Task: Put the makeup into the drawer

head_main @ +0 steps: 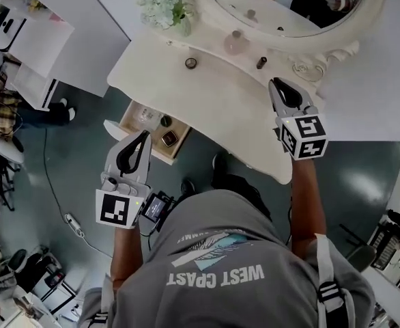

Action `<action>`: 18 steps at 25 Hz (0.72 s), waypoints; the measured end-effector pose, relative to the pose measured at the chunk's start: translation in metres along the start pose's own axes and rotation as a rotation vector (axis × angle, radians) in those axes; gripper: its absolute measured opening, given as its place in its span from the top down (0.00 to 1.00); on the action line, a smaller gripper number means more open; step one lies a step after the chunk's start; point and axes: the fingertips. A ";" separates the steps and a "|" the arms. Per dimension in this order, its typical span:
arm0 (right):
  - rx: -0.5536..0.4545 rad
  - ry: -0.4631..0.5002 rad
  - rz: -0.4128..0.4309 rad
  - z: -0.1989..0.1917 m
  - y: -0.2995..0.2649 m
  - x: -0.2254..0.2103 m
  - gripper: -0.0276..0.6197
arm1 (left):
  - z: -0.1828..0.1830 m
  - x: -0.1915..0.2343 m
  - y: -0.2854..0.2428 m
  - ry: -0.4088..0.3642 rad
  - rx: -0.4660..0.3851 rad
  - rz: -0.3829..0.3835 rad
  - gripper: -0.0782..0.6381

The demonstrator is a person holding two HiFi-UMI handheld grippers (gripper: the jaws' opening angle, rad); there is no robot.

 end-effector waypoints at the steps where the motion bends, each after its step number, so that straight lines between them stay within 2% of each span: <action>1: 0.013 -0.002 -0.001 -0.006 -0.010 -0.007 0.90 | -0.004 0.001 -0.001 0.003 0.013 0.009 0.89; 6: 0.086 -0.012 -0.012 -0.043 -0.057 -0.040 0.86 | -0.023 0.006 -0.011 0.016 0.073 0.047 0.89; 11: 0.163 -0.033 -0.025 -0.084 -0.100 -0.065 0.80 | -0.030 0.012 -0.026 0.012 0.076 0.071 0.89; 18: 0.228 -0.050 -0.048 -0.124 -0.138 -0.084 0.70 | -0.060 0.015 -0.033 0.036 0.173 0.076 0.89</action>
Point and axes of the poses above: the fingertips, and each gripper's own axes: y backward along the fingers, x to its left, z out of its top, and after that the axes turned 7 degrees about -x, right-handed
